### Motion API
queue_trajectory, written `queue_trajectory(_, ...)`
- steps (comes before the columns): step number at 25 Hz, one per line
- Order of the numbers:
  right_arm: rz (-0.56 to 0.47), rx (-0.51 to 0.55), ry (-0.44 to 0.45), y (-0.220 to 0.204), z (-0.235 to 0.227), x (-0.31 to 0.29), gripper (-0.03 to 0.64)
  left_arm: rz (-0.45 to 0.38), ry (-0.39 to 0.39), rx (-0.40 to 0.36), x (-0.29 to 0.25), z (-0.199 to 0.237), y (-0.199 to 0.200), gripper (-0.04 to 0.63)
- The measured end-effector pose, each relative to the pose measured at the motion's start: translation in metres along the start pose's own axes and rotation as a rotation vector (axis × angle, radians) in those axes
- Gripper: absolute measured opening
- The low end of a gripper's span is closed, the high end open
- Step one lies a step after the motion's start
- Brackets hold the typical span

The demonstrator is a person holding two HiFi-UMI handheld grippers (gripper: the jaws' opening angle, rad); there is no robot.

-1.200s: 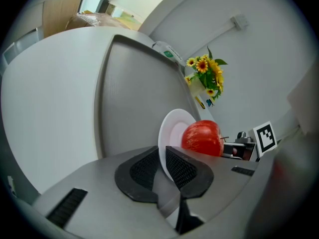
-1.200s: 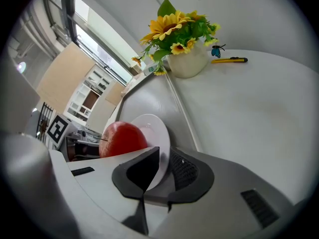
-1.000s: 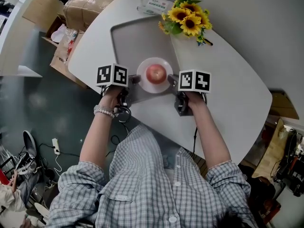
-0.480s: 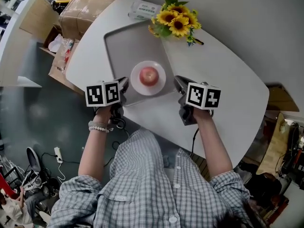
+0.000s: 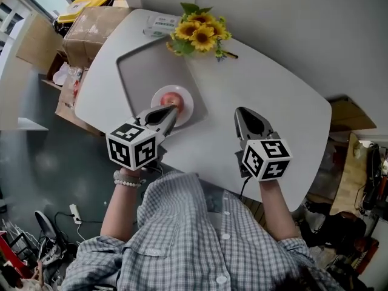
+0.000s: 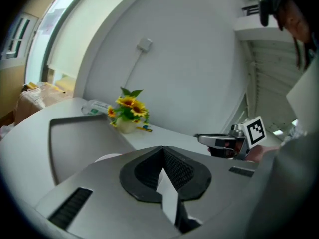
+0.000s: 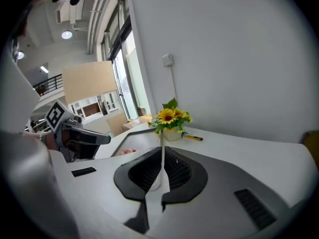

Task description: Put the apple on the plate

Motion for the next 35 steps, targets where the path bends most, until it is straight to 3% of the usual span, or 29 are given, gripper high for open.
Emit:
queue_trajectory(4,-0.080,0.008,-0.042,0.021,-0.008,0.032,0.032,-0.044,-0.149,-0.122,-0.008,-0.043,0.015,0.009)
queue_trajectory(13,-0.247,-0.008,-0.114,0.054,-0.019,0.083,0.029,-0.105,-0.227,-0.264,-0.005,-0.091,0.036,0.009)
queue_trajectory(21,-0.382,0.034,-0.105,0.066,-0.016,0.102,0.029,-0.142,-0.243,-0.314,-0.006,-0.100,0.047,0.009)
queue_trajectory(35,-0.375,0.060,-0.090,0.065,-0.018,0.099,0.029,-0.150,-0.232,-0.305,-0.012,-0.101,0.047,0.009)
Point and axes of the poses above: the fingertips, and each gripper's own axes: x backward along the fingers, z to its left, y out of its top, the point moved 7 cm from there along x, backward along the fingers, and after that the axes turned 14 degrees about -z, right-handed, at the moved point
